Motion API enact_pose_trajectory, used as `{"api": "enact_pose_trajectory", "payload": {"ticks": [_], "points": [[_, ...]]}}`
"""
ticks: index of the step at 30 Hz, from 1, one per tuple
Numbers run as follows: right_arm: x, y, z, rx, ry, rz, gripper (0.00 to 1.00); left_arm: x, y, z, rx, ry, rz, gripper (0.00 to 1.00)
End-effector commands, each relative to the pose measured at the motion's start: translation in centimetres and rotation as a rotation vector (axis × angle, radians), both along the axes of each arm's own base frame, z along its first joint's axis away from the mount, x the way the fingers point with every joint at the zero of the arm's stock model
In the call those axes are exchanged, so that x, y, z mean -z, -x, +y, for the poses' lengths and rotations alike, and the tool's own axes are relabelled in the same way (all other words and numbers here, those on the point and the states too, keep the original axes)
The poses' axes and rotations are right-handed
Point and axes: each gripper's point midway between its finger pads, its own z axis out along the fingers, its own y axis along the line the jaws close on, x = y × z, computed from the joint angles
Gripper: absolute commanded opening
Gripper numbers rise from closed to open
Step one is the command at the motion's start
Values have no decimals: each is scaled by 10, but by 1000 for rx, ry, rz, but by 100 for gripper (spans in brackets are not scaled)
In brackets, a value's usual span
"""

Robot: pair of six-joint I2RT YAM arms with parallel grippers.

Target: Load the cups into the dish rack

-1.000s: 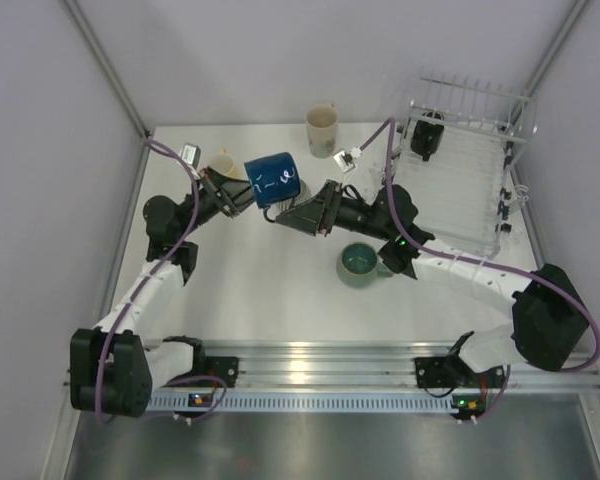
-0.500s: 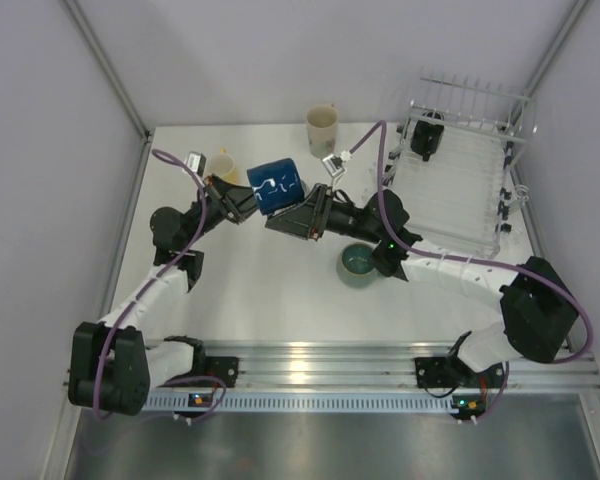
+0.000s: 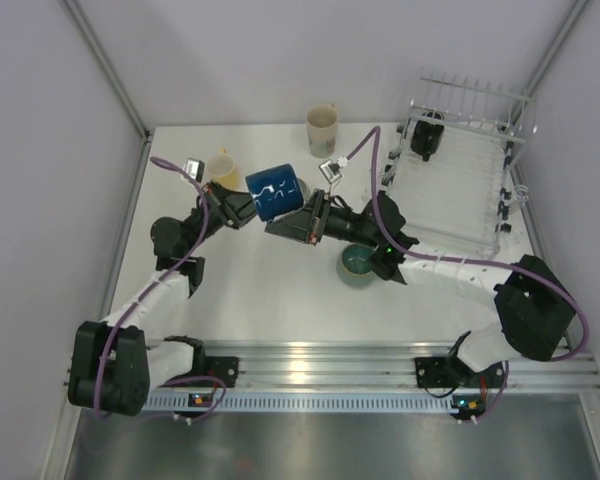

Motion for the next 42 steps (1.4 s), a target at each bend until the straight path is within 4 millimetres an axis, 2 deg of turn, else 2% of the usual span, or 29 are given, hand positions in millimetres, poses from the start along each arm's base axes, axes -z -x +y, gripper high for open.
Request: {"api": "enact_pose_trajectory", "payload": {"ticks": [1,4,5,7,11,14,17,18,19,20,21,22,23,24,26,27,28,29,30,32,34,35,37,41,42], "points": [[-48,13,-8,1,-158,-90,0,-18,25,-3,43,0,-166,20],[-45,9,-13,31,-137,-95,0,-13,24,-3,35,-5,-162,32],[-50,8,-18,45,-141,-111,0,-14,24,-3,29,-4,-166,41],[-44,2,-22,77,-125,-104,0,-13,24,-3,25,-5,-168,43],[-46,-2,-35,111,-131,-112,0,-14,22,-3,18,-16,-178,47],[-43,-5,-43,135,-120,-112,0,-11,19,-3,9,-42,-166,57],[-41,-10,-52,176,-97,-126,0,-5,17,-3,-16,-81,-158,63],[-33,-17,-55,201,-63,-110,0,-6,16,-2,-30,-93,-160,69],[-34,-18,-60,219,-54,-124,0,2,12,-2,-43,-122,-138,73],[-32,-20,-64,233,-42,-125,0,1,13,-1,-60,-132,-145,77],[-21,-29,-70,264,1,-105,0,0,10,1,-82,-141,-142,92],[-25,-32,-81,300,7,-111,0,9,7,1,-94,-175,-111,98],[-18,-40,-90,348,49,-119,0,9,7,2,-101,-188,-112,98],[-11,-60,-109,448,85,-106,0,6,8,3,-108,-196,-119,98],[3,-73,-137,554,198,-109,0,15,5,4,-121,-234,-89,98],[2,-90,-160,655,230,-111,0,12,5,4,-126,-244,-96,98],[20,-95,-176,703,332,-91,0,17,4,4,-128,-269,-85,98],[24,-102,-189,753,376,-85,0,18,3,5,-134,-278,-84,98],[21,-115,-214,859,419,-76,0,16,4,5,-138,-284,-89,98],[42,-127,-245,963,556,-50,0,20,4,6,-140,-302,-87,98],[49,-137,-267,1046,638,-55,0,23,5,6,-141,-311,-85,98],[57,-142,-284,1102,691,-33,0,26,5,6,-136,-317,-74,98],[67,-149,-302,1157,787,-40,0,26,8,6,-132,-324,-82,98],[87,-166,-359,1366,987,-10,0,26,16,6,-117,-334,-88,98],[97,-173,-366,1383,1032,8,0,30,17,6,-116,-350,-78,98]]}}
